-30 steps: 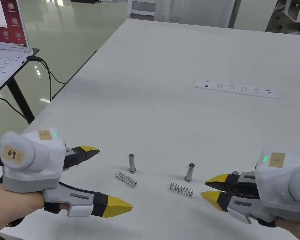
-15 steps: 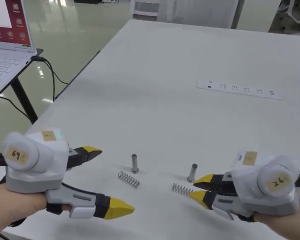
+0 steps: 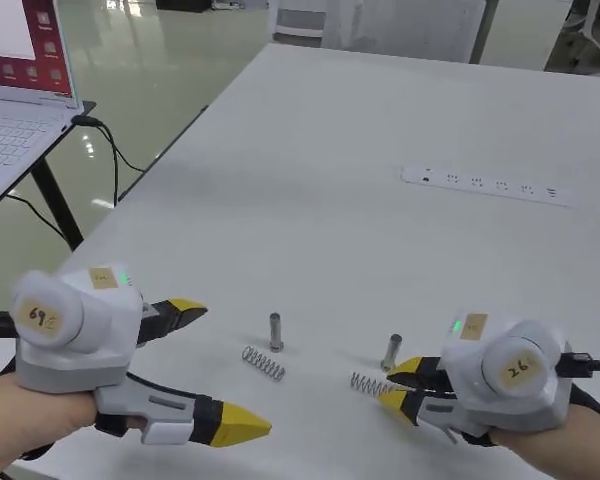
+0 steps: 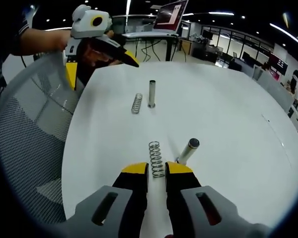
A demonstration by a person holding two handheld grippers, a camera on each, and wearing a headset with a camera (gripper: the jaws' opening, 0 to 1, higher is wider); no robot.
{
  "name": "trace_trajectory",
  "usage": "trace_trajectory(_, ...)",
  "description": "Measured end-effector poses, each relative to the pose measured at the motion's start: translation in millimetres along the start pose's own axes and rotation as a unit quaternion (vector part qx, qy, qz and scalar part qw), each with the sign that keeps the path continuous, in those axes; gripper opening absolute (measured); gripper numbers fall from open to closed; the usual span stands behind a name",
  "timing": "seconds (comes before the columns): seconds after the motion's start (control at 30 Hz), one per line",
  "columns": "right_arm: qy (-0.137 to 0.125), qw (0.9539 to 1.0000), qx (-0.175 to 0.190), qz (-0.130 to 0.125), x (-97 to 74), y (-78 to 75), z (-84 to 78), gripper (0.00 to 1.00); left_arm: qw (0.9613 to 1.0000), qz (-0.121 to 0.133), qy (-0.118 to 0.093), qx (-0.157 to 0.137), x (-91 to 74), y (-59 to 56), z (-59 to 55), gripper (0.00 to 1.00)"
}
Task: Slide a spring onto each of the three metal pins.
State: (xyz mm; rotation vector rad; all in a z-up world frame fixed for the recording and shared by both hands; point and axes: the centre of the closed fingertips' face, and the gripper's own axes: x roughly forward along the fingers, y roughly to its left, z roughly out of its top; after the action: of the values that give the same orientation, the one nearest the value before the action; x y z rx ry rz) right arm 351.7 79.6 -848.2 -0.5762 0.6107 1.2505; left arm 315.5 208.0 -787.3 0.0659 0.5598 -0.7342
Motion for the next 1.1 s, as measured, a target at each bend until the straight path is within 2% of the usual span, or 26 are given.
trace_trajectory(0.63, 0.016, 0.9998, -0.015, 0.003, 5.6, 0.0, -10.2, 0.08, 0.9999, -0.007, 0.007, 0.003, 0.6, -3.6, -1.7, 0.94)
trace_trajectory(0.83, 0.006, 0.9995, -0.029, 0.009, -6.9, 3.1, -4.9, 0.08, 0.9998, -0.016, 0.006, 0.005, 2.5, -9.9, 0.8, 0.94)
trace_trajectory(1.0, 0.004, 0.9993, -0.036, 0.009, -17.8, 1.3, -5.4, 0.08, 0.9997, -0.019, 0.011, 0.004, 2.9, -12.2, -2.2, 0.94)
trace_trajectory(1.1, 0.001, 0.9992, -0.039, 0.006, -24.0, -0.8, -6.9, 0.08, 0.9996, -0.027, 0.010, -0.001, 2.4, -16.4, -1.6, 0.89)
